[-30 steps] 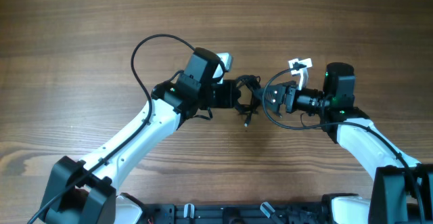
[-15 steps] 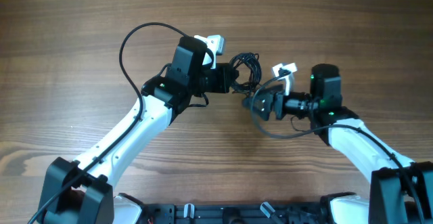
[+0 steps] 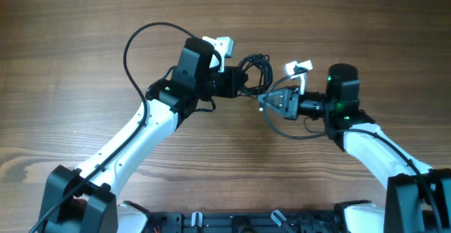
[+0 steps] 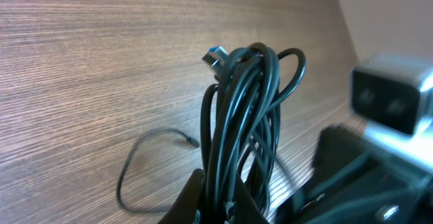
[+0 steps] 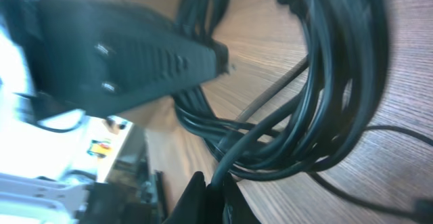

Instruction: Untangle cables

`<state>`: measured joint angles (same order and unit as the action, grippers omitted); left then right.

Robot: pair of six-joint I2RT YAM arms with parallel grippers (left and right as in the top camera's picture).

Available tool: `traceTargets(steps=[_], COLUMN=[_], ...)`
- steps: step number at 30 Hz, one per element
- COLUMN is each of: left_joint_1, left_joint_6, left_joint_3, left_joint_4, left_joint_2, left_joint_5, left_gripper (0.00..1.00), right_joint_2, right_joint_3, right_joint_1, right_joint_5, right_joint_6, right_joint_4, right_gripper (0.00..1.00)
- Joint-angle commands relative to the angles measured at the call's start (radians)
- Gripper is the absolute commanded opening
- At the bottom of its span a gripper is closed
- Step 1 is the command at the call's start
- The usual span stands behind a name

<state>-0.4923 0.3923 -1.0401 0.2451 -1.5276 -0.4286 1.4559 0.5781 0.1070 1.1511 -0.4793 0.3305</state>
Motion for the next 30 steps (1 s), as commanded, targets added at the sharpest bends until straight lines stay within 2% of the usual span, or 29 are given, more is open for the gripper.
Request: traceTargets(steps=[1, 6, 9, 14, 19, 23, 25, 27, 29, 30], left_joint_1=[-0.003, -0.018, -0.050, -0.106, -0.121, -0.121, -0.121, -0.121, -0.115, -0.103], left_joint_6=[-0.122, -0.124, -0.124, -0.114, -0.025, -0.018, -0.019, -0.019, -0.018, -0.018], left_joint_3=[-0.012, -0.012, -0.012, -0.012, -0.012, -0.012, -0.012, -0.012, -0.012, -0.012], left_joint_4=[0.018, 0.017, 0.011, -0.028, -0.074, -0.074, -0.074, -0.070, -0.059, -0.050], left_joint_2=[0.019, 0.019, 0.019, 0.019, 0.019, 0.019, 0.019, 0.019, 0.019, 0.019], left_joint_5=[-0.024, -0.027, -0.027, -0.027, -0.028, -0.151, -0.253, -0.290, -0.289, -0.289], left_gripper=[0.04, 0.04, 0.04, 0.04, 0.04, 0.04, 0.04, 0.04, 0.04, 0.04], right_joint_2=[0.006, 0.006, 0.006, 0.006, 0.006, 0.006, 0.006, 0.006, 0.006, 0.006], right_joint_3=[0.002, 0.002, 0.002, 0.002, 0.002, 0.002, 0.002, 0.002, 0.002, 0.002], right_joint_1=[-0.078, -0.087, -0.075, -0.047, -0.009, -0.006, -0.006, -0.006, -0.015, -0.024], right_joint_5=[0.131, 0.135, 0.106, -0.009, -0.130, -0.260, -0.279, -0.270, -0.219, -0.178], right_joint_6=[-0.107, -0.222, -0.239, -0.244, -0.257, -0.256, -0.256, -0.253, -0.221, -0.197], right_joint_4=[0.042, 0.130, 0.162, 0.118, 0.072, 0.042, 0.052, 0.059, 0.069, 0.074], right_gripper=[0.05, 0.04, 0.04, 0.04, 0.04, 0.06, 0.15, 0.24, 0.36, 0.47])
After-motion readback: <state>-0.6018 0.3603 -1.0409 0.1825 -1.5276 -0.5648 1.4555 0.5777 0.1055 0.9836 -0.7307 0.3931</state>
